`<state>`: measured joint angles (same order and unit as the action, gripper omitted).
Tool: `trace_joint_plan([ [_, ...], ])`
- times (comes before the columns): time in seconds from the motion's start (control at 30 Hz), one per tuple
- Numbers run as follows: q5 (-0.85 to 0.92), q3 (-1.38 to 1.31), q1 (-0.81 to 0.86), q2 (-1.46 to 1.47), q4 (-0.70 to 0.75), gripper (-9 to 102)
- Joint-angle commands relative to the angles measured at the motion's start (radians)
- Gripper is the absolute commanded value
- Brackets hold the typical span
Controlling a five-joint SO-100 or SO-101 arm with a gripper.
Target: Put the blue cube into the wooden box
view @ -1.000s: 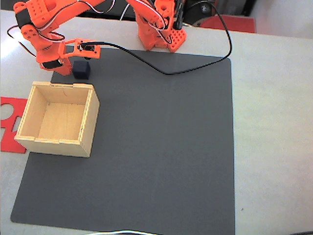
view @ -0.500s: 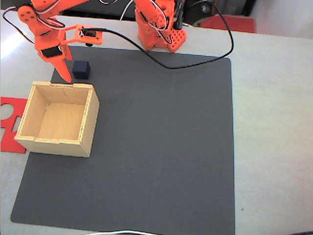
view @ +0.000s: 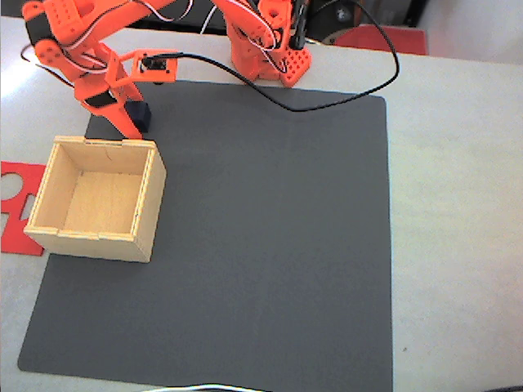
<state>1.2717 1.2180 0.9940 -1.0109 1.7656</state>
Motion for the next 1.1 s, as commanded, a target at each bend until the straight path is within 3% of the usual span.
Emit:
trace_joint_plan([
  [0.0,-0.011,-0.014,-0.006,0.026,0.011,25],
  [0.13,-0.075,-0.017,-0.006,0.044,-0.025,0],
  [0.87,-0.187,0.005,-0.109,-0.437,0.032,0],
  [1.07,-0.304,0.006,-0.127,-0.612,-0.133,0],
])
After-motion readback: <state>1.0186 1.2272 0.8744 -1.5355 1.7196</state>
